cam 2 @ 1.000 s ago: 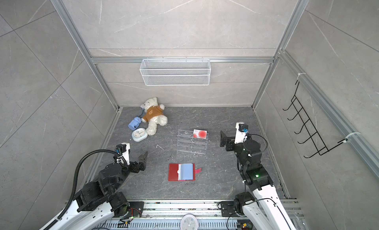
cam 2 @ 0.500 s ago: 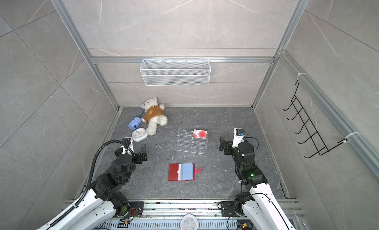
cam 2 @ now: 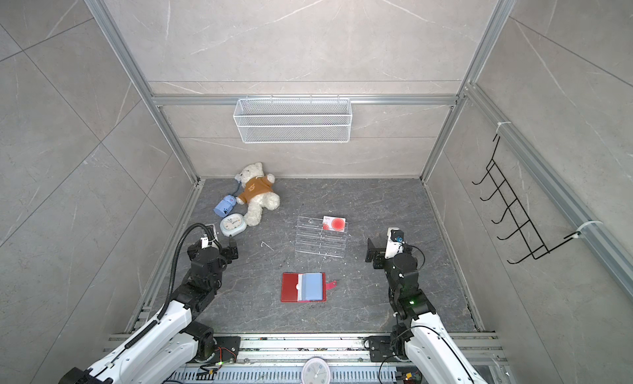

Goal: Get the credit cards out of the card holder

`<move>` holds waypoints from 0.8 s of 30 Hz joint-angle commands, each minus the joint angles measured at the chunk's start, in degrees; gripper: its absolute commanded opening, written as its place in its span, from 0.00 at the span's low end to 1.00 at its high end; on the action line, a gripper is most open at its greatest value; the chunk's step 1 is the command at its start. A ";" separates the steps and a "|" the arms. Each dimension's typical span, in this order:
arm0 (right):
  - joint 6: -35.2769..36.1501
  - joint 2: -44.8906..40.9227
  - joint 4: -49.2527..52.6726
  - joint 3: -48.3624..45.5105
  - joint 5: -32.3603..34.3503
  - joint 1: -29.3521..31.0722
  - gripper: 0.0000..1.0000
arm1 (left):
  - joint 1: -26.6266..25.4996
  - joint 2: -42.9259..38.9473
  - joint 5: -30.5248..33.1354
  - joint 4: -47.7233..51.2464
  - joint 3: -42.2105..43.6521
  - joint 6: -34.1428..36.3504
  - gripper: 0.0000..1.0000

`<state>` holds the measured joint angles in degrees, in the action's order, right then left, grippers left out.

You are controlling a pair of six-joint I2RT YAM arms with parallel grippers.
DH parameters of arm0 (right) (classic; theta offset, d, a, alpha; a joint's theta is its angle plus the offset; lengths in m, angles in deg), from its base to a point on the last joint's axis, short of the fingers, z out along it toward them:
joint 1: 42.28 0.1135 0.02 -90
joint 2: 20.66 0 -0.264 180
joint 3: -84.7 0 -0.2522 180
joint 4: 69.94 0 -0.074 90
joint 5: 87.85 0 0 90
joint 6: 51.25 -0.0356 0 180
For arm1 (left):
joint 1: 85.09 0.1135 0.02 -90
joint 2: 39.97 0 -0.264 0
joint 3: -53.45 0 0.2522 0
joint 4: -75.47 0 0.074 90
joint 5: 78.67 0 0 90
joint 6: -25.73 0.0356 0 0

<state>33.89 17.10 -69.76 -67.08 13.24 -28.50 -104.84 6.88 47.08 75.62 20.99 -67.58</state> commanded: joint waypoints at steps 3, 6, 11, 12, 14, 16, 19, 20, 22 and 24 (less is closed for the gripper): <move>2.65 4.06 -11.86 -2.94 -0.62 -0.16 1.00 | 5.11 7.47 -6.91 -12.38 0.13 2.24 0.99; 3.57 8.43 -17.86 -4.04 -0.65 -0.20 1.00 | 8.02 12.77 -9.99 -16.48 0.23 2.25 0.99; 5.24 17.01 -29.81 -6.20 2.85 -0.11 1.00 | 11.55 20.07 -16.08 -20.85 -0.51 3.26 0.99; 5.37 18.85 -32.24 -6.66 2.93 -0.15 1.00 | 11.70 21.12 -16.63 -21.24 -0.74 3.92 0.99; 5.85 22.36 -36.92 -7.44 2.54 -0.18 1.00 | 11.84 23.01 -16.71 -23.17 -0.48 4.80 0.99; 6.41 26.77 -42.22 -8.18 2.89 -0.27 1.00 | 12.22 23.99 -17.60 -26.15 0.93 5.10 0.99; 7.41 33.07 -51.32 -9.35 2.80 -0.23 1.00 | 12.47 24.46 -19.92 -28.67 2.18 6.07 0.99; 8.23 34.51 -53.31 -9.20 3.00 -0.24 1.00 | 12.54 24.83 -20.57 -28.62 2.02 6.35 0.99; 8.88 35.54 -53.82 -8.93 3.08 -0.23 1.00 | 12.76 25.65 -21.80 -29.09 1.94 6.79 0.99; 8.97 36.51 -54.52 -8.91 3.37 -0.34 1.00 | 12.89 26.91 -22.26 -29.63 1.54 7.38 0.99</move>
<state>41.19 52.75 -116.88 -75.61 15.32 -28.50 -92.42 32.61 27.21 51.08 23.09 -62.58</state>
